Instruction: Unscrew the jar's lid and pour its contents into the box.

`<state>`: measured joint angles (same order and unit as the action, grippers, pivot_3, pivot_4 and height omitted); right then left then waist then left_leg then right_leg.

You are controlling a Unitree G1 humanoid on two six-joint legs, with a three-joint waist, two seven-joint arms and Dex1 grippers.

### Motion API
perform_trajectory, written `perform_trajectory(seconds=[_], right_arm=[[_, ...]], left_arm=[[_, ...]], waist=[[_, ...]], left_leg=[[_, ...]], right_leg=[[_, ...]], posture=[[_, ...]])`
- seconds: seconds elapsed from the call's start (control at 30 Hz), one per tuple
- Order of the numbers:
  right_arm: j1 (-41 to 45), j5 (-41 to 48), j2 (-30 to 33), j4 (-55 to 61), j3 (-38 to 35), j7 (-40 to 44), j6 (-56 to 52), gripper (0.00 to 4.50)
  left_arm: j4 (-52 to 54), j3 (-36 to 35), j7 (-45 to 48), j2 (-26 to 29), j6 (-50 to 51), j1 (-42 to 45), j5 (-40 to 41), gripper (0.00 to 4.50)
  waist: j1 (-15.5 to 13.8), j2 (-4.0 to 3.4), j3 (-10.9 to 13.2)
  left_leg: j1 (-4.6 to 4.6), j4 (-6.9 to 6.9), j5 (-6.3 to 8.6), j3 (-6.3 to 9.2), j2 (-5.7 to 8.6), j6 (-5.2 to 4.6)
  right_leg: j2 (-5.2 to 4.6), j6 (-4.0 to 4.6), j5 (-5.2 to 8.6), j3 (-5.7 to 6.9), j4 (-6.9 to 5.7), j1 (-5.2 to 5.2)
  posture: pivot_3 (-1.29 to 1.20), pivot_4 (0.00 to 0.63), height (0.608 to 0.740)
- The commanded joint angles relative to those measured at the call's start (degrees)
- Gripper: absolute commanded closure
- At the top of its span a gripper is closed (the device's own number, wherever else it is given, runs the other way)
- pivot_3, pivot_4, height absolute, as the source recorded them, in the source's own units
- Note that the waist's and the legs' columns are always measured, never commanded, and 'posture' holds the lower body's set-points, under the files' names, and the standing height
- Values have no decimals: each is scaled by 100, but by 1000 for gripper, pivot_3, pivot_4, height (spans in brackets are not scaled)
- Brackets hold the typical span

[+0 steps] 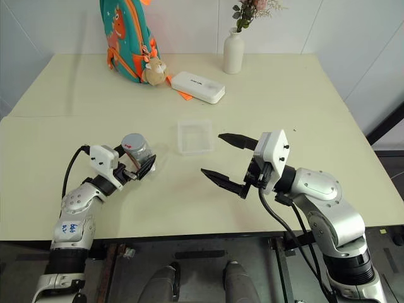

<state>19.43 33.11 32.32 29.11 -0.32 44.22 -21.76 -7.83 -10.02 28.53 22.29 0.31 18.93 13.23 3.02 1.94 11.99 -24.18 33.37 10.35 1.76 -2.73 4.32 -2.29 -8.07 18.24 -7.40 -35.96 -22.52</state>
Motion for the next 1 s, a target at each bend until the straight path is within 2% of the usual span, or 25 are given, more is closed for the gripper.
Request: perform_trajectory(seconds=[0.03, 0.1, 0.27, 0.3, 0.43, 0.5, 0.7, 0.83, 0.9, 1.0], right_arm=[[-35, -25, -36, 272, -91, -118, 85, 0], [-74, -47, -37, 307, -96, -167, 93, 0], [-147, -72, -38, 339, -99, -240, 117, 0], [-154, -76, -41, 335, -101, -249, 122, 0], [-162, -75, -57, 306, -112, -262, 128, 0], [-113, -4, -100, 292, -108, -304, 54, 0], [783, 675, -362, 466, 25, -870, -976, 0], [1401, 695, -525, 312, 299, -1139, -1561, 0], [1680, 766, -616, 162, 377, -1181, -1796, 0], [1948, 889, -736, -9, 472, -1155, -2085, 0]], left_arm=[[-65, 62, 127, -41, -142, 108, 62, 431], [-109, 65, 171, -49, -132, 132, 86, 867], [-173, 77, 305, -39, 29, 142, 146, 2363], [-161, 74, 326, -37, 46, 138, 160, 2458], [31, 6, 490, -35, 58, 182, 379, 2456], [328, -122, 790, 68, 207, 215, 781, 2456], [1358, -80, 2052, 1093, 1398, 80, 1746, 2456], [1499, 271, 2422, 1407, 1755, 299, 1710, 2456], [1491, 492, 2491, 1376, 1864, 500, 1624, 2456], [1422, 732, 2369, 1176, 1937, 818, 1507, 2456]], waist=[[5, 0, 0], [7, 0, 0], [-2, 0, 0], [-2, 0, 0], [1, 0, 0], [2, 0, 0], [54, -1, 0], [25, -3, -1], [-5, -2, -1], [-16, -1, 0]], left_leg=[[0, -1, 0, 0, 0, 0], [1, -4, 0, 0, 0, 0], [0, -3, 0, 1, 0, 0], [1, -3, 0, 1, 0, 0], [1, -2, 0, 1, 0, 0], [1, -2, 0, 1, 0, 0], [3, -7, 0, 0, -3, 1], [5, -7, 0, 1, -4, 1], [-2, -6, 0, 2, -3, 0], [-10, -3, 2, 2, 0, -4]], right_leg=[[0, 0, 0, 0, 0, 0], [1, 0, 0, 0, -1, -2], [0, -1, 0, 0, -1, -1], [0, -1, 0, 0, -1, -1], [0, -2, -1, 0, -1, 0], [0, -2, -1, 0, -1, 0], [2, 1, 0, -1, -8, -4], [1, 13, 7, 0, -8, -4], [-1, 51, 27, 1, -2, -5], [-3, 49, 26, 2, 1, -6]], posture=[[0, 150, 740], [0, 150, 740], [0, 150, 740], [0, 150, 740], [0, 150, 740], [0, 150, 740], [0, 150, 740], [0, 150, 740], [0, 150, 740], [0, 150, 740]])
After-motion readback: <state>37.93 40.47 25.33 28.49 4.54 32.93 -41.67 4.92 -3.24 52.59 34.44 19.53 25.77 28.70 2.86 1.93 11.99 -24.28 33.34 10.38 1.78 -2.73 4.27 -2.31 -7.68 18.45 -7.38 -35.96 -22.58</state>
